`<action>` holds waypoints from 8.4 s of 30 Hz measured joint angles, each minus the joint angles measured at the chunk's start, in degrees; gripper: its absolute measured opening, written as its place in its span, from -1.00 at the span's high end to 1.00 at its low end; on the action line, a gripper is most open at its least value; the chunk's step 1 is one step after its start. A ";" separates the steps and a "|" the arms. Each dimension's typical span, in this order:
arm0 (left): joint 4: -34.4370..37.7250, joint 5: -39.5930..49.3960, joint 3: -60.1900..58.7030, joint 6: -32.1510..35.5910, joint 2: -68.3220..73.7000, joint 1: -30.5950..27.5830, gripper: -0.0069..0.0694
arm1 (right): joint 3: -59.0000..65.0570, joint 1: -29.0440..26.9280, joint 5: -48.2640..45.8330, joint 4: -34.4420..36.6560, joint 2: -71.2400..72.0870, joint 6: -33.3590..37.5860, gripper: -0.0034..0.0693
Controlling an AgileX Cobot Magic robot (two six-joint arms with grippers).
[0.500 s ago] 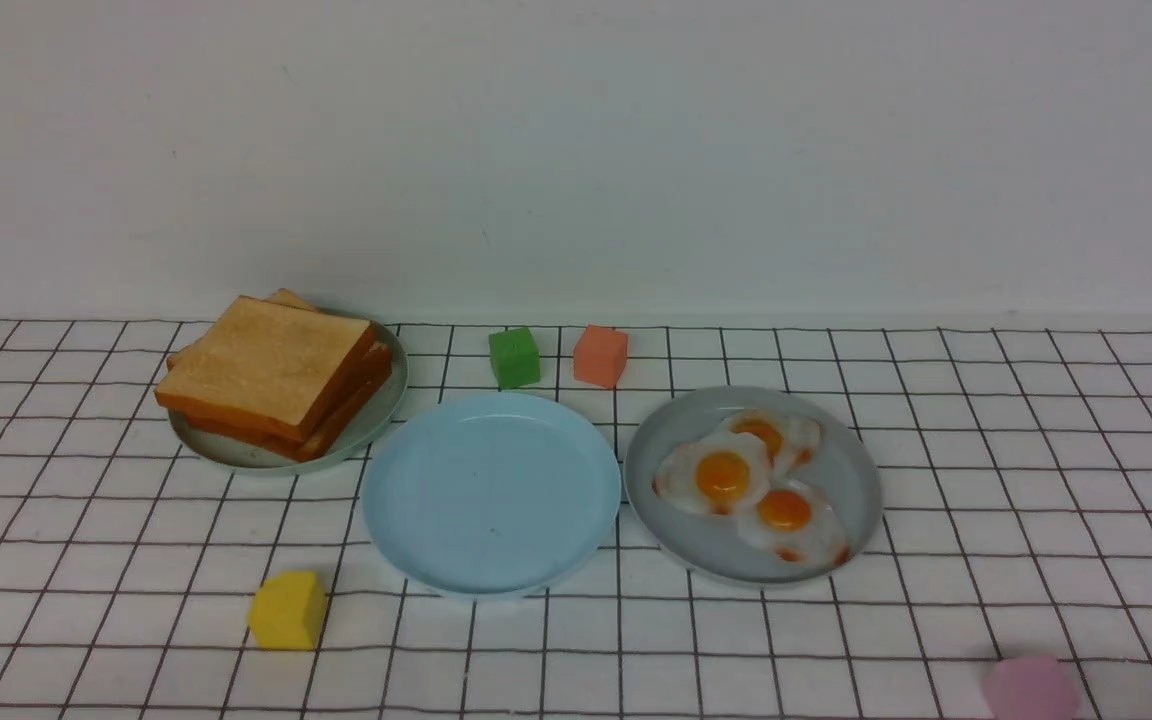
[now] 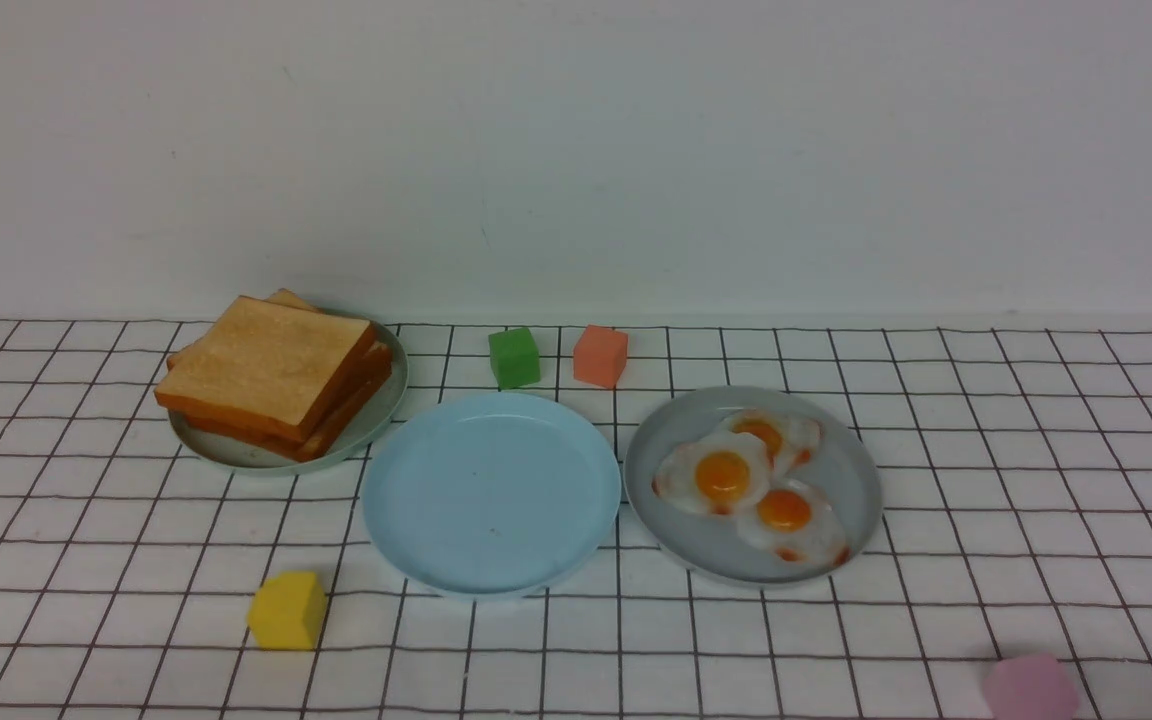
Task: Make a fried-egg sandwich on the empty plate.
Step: Use the left arm to grab a slice of bread, then use the left arm to put a slice of bread into the empty plate in the middle, then use the right arm to grab a fried egg
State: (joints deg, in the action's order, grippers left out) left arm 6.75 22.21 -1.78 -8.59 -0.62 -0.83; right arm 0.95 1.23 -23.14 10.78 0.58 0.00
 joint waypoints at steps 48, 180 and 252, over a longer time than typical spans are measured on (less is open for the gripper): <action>-6.76 28.15 57.00 -1.34 65.36 21.07 0.85 | 0.15 0.00 17.10 26.71 0.00 -8.63 0.26; -6.45 6.93 39.82 -3.90 26.47 47.73 0.85 | -67.50 13.68 -18.63 11.47 -94.75 8.99 0.17; -9.52 6.29 32.41 -9.85 16.97 47.73 0.84 | -89.13 13.52 -14.16 16.91 -122.94 4.82 0.70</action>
State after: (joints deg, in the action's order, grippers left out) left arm -2.76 28.50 30.63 -18.44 16.35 46.90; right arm -88.18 14.75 -37.29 27.69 -122.36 4.82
